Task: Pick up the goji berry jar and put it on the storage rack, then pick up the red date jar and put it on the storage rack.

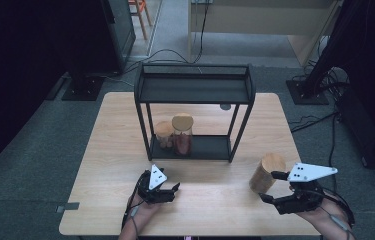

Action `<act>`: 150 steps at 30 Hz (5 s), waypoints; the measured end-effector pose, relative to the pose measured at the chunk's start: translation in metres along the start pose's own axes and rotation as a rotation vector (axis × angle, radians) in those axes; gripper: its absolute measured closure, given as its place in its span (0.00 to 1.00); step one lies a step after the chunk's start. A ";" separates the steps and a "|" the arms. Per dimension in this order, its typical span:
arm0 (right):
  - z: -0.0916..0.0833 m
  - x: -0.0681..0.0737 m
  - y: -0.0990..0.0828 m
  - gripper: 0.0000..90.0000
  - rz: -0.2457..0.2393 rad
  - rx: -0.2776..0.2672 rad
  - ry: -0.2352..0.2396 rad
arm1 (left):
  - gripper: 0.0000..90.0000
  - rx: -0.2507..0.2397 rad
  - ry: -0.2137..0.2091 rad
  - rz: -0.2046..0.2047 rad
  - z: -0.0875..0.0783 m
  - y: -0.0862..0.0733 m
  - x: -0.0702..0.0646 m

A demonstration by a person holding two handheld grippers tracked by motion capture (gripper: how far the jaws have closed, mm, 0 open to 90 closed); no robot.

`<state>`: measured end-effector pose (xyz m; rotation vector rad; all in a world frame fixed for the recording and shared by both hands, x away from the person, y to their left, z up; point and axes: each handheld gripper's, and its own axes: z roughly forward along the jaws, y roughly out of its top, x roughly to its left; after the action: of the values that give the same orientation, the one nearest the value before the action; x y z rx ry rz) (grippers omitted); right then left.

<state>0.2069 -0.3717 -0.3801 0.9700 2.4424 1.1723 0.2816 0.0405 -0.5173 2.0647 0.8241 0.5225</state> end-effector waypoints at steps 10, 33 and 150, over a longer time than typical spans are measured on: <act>-0.009 -0.010 -0.011 0.22 0.033 0.000 -0.021 | 0.24 0.000 0.002 0.002 0.000 0.000 0.000; -0.010 -0.032 -0.027 0.18 0.066 -0.014 -0.119 | 0.24 0.001 0.002 0.003 0.000 0.000 0.000; 0.075 -0.032 -0.005 0.28 0.131 -0.067 -0.170 | 0.24 -0.005 -0.004 0.001 -0.001 0.000 0.001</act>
<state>0.2654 -0.3516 -0.4338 1.1736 2.2227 1.1532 0.2816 0.0413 -0.5172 2.0614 0.8190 0.5198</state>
